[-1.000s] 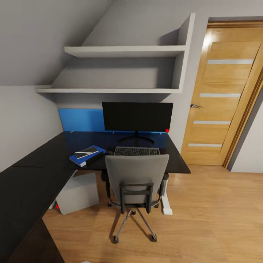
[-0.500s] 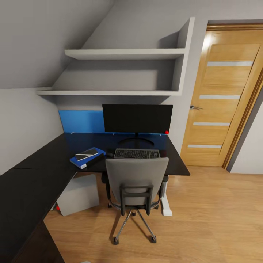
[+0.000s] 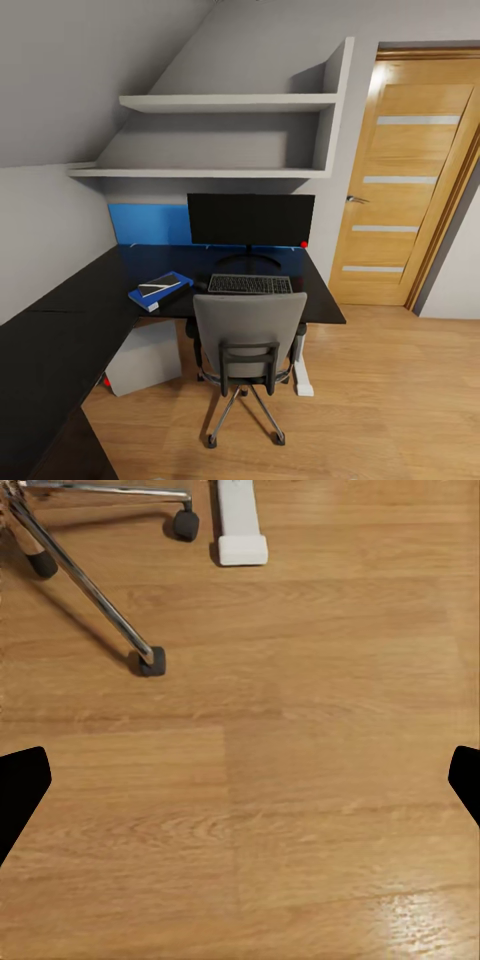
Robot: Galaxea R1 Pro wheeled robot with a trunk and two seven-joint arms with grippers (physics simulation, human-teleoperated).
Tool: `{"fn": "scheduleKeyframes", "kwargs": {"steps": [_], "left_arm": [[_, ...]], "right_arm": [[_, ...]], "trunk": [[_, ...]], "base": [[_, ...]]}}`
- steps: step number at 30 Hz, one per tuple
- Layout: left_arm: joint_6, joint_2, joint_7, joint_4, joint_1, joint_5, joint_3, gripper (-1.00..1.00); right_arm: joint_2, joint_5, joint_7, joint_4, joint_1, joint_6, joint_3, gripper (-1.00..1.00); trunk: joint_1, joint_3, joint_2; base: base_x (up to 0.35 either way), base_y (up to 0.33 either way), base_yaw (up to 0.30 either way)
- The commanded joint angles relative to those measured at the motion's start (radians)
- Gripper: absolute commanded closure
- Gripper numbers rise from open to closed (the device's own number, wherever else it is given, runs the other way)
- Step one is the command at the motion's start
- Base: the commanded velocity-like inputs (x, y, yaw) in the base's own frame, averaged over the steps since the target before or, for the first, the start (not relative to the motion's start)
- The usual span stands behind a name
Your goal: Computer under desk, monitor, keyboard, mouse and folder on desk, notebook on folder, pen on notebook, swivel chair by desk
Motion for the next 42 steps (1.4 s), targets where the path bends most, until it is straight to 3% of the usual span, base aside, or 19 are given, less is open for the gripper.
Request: {"fn": "scheduleKeyframes", "kwargs": {"steps": [1, 18, 42], "left_arm": [[-0.002, 0.000, 0.003, 0.000, -0.001, 0.010, -0.008, -1.00], [-0.003, -0.003, -0.021, 0.000, 0.000, 0.011, -0.008, -1.00], [-0.004, 0.000, -0.023, -0.001, 0.000, 0.011, -0.007, -1.00]], "right_arm": [[0.000, -0.009, -0.001, 0.002, -0.001, -0.004, 0.009, -1.00], [0.000, -0.009, -0.001, 0.002, -0.001, -0.004, 0.009, -1.00], [0.000, -0.009, -0.001, 0.002, -0.001, -0.004, 0.009, -1.00]], "trunk": [[-0.004, 0.002, 0.007], [-0.069, 0.055, 0.126], [-0.069, 0.055, 0.126]], "base": [[0.000, 0.000, 0.000], [0.000, 0.000, 0.000], [0.000, 0.000, 0.000]]}}
